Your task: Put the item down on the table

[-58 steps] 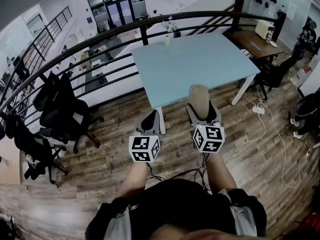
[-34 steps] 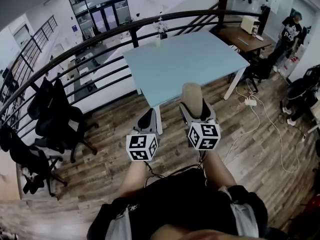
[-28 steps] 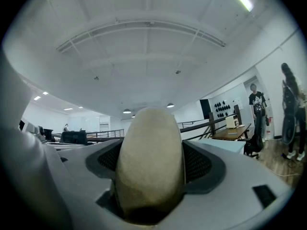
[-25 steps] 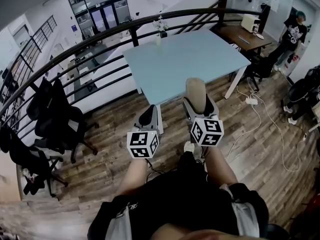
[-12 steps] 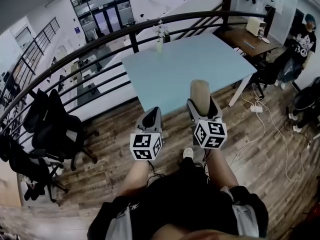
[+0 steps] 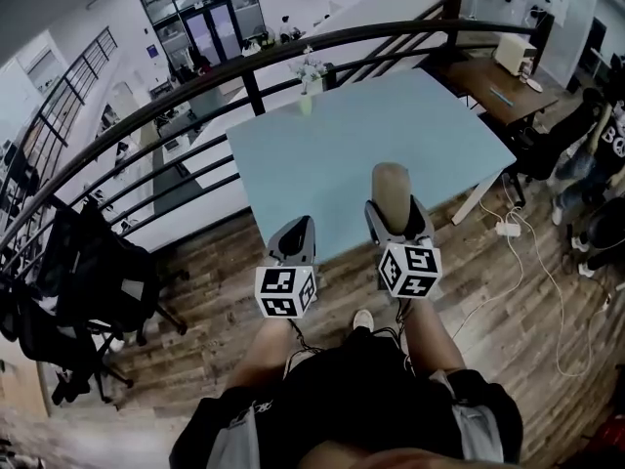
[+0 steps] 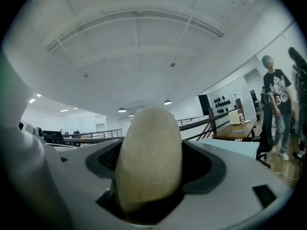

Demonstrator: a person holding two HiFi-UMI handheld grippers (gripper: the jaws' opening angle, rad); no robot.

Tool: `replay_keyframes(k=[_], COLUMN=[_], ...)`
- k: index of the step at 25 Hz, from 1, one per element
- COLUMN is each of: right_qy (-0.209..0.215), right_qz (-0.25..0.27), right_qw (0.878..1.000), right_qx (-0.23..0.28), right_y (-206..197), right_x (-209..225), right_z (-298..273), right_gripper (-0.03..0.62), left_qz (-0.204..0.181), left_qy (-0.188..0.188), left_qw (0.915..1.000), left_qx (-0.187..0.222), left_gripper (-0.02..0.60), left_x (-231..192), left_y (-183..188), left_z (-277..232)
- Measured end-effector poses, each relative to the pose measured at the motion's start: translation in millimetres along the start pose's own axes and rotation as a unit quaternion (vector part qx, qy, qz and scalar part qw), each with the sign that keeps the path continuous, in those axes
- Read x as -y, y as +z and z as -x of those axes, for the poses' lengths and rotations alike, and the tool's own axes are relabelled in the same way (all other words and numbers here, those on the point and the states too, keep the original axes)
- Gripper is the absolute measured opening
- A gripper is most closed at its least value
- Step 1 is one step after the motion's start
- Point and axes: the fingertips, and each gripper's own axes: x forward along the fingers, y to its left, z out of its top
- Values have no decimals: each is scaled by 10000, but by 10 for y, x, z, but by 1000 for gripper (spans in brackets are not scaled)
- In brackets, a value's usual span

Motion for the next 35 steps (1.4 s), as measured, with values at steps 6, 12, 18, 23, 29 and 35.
replay_keyframes(k=[6, 12, 18, 23, 29, 35], right_qy=[168, 255, 222, 216, 196, 156], right_qz=[-4, 94, -22, 73, 136, 113], right_qw=[9999, 9996, 9997, 9996, 9987, 9959], right_qx=[-34, -43, -112, -188, -440, -885], right_y=[205, 330, 333, 275, 65, -293], right_x=[367, 597, 575, 511, 539, 611], right_z=[-687, -1221, -1634, -1913, -2212, -2492], right_gripper=[382, 382, 382, 382, 383, 383], left_qz=[-16, 63, 22, 20, 57, 94], left_qy=[59, 199, 156, 137, 168, 240], left_qw=[10000, 9995, 9998, 9997, 9998, 9996], left_qx=[52, 235, 141, 205, 18, -100], left_gripper=[11, 11, 11, 11, 11, 11], left_x=[-81, -222, -491, -672, -819, -934], left_y=[265, 450, 493, 588, 450, 357], left_z=[-815, -1313, -1593, -1728, -1845, -1903])
